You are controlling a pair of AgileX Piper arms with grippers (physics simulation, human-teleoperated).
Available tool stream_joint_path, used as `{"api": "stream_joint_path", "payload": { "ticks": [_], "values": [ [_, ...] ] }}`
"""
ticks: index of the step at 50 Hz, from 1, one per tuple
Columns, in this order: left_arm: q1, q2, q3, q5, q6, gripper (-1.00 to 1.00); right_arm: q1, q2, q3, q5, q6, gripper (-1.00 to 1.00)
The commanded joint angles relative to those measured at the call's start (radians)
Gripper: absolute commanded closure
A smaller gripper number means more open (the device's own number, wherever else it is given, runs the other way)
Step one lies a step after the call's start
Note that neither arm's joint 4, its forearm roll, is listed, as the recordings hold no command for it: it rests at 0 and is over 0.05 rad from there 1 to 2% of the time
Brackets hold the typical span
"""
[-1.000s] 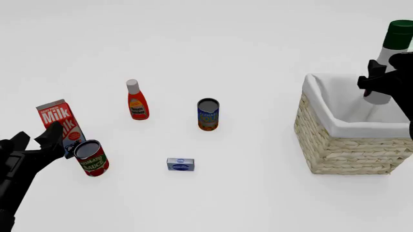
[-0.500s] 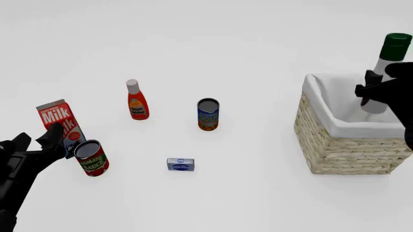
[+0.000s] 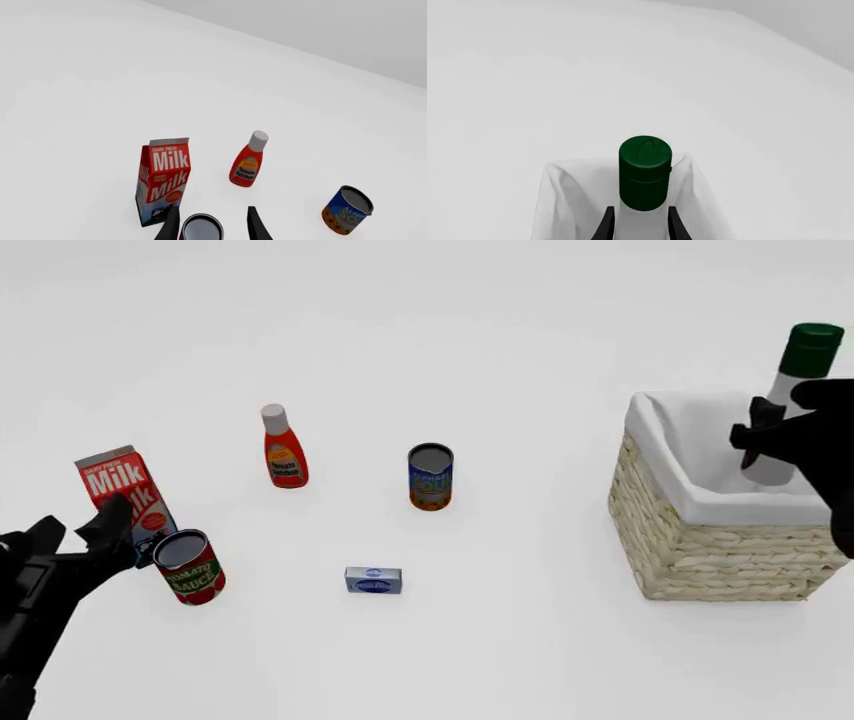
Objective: Pick the salad dressing and place it in the basket.
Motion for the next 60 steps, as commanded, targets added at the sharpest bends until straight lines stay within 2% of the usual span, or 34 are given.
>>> {"api": "stream_joint_path", "payload": {
  "ticks": [1,4,5,40,60],
  "values": [
    [0.007,0.002,-0.006,0.011,-0.052,-1.0,0.005,-0.004,-0.005,0.006,0.024,1.0],
    [0.007,0.001,-0.006,0.012,-0.053,-1.0,0.005,-0.001,-0.008,0.01,0.028,1.0],
    [0.006,0.001,-0.006,0.013,-0.053,-1.0,0.007,-0.001,-0.008,0.009,0.027,-1.0],
    [0.005,0.011,-0.003,-0.005,-0.055,-1.0,0.007,-0.084,-0.021,0.048,0.014,-1.0],
    [-0.004,-0.013,-0.021,0.032,-0.052,-1.0,0.027,-0.319,-0.02,0.168,0.0,-1.0]
  ]
}}
